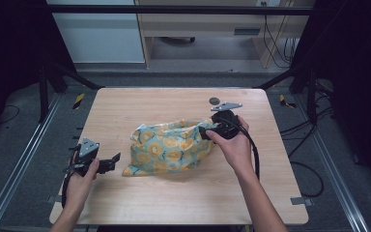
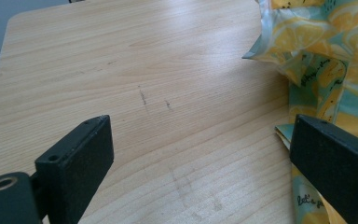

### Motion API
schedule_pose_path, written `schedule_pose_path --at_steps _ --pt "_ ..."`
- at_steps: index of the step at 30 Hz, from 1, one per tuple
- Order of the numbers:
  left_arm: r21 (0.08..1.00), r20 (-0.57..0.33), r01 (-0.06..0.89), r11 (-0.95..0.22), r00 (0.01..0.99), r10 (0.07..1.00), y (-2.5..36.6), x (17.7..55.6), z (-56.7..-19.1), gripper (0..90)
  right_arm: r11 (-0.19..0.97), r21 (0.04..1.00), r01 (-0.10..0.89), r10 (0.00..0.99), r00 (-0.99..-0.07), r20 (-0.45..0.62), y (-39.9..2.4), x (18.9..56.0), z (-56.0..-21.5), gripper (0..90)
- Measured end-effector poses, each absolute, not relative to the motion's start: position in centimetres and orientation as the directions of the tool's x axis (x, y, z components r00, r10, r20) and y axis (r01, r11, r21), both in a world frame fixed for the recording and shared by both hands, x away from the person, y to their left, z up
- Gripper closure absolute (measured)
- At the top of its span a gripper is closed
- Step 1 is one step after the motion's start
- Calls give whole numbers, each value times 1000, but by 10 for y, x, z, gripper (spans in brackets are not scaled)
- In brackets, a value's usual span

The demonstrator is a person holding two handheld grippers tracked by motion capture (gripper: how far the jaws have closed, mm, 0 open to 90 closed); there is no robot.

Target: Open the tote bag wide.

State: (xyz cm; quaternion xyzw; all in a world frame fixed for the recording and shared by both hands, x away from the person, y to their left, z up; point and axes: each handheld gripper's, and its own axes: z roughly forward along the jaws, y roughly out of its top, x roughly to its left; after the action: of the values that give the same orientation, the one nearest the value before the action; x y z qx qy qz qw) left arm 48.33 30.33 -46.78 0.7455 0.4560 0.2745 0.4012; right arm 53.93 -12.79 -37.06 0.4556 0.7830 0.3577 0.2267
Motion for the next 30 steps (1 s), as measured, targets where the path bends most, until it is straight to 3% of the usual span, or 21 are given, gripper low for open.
schedule_pose_path --at_steps 4,5,6,8,9,10,11,12,14,23,30 --pt "849 49 456 -268 437 898 303 483 -467 60 348 742 572 864 -503 -18 -129 537 -381 185" --pt "848 48 457 -268 437 898 302 483 -468 60 361 741 566 853 -522 -17 -128 534 -385 324" --pt "848 48 457 -268 437 898 302 483 -468 60 361 741 566 853 -522 -17 -128 534 -385 324" --pt "848 46 458 -267 439 898 301 483 -468 60 379 737 559 838 -545 -17 -128 531 -388 465" --pt "846 50 458 -273 441 896 300 483 -468 60 405 730 550 824 -566 -30 -127 529 -392 585" --pt "846 52 458 -274 441 896 300 483 -468 60 405 730 550 824 -566 -30 -127 529 -392 585" --pt "846 55 456 -277 442 895 300 483 -468 60 408 733 545 822 -569 -35 -128 528 -392 628" --pt "846 53 456 -276 443 895 300 482 -468 60 402 749 527 815 -578 -30 -130 527 -392 730" --pt "846 52 456 -275 442 895 300 482 -468 60 395 763 512 811 -584 -28 -131 525 -391 793" --pt "848 48 454 -273 448 893 300 482 -467 61 359 826 434 784 -620 -15 -132 508 -381 834" --pt "846 49 455 -279 455 889 299 482 -468 62 273 891 363 743 -668 44 -138 473 -379 843"
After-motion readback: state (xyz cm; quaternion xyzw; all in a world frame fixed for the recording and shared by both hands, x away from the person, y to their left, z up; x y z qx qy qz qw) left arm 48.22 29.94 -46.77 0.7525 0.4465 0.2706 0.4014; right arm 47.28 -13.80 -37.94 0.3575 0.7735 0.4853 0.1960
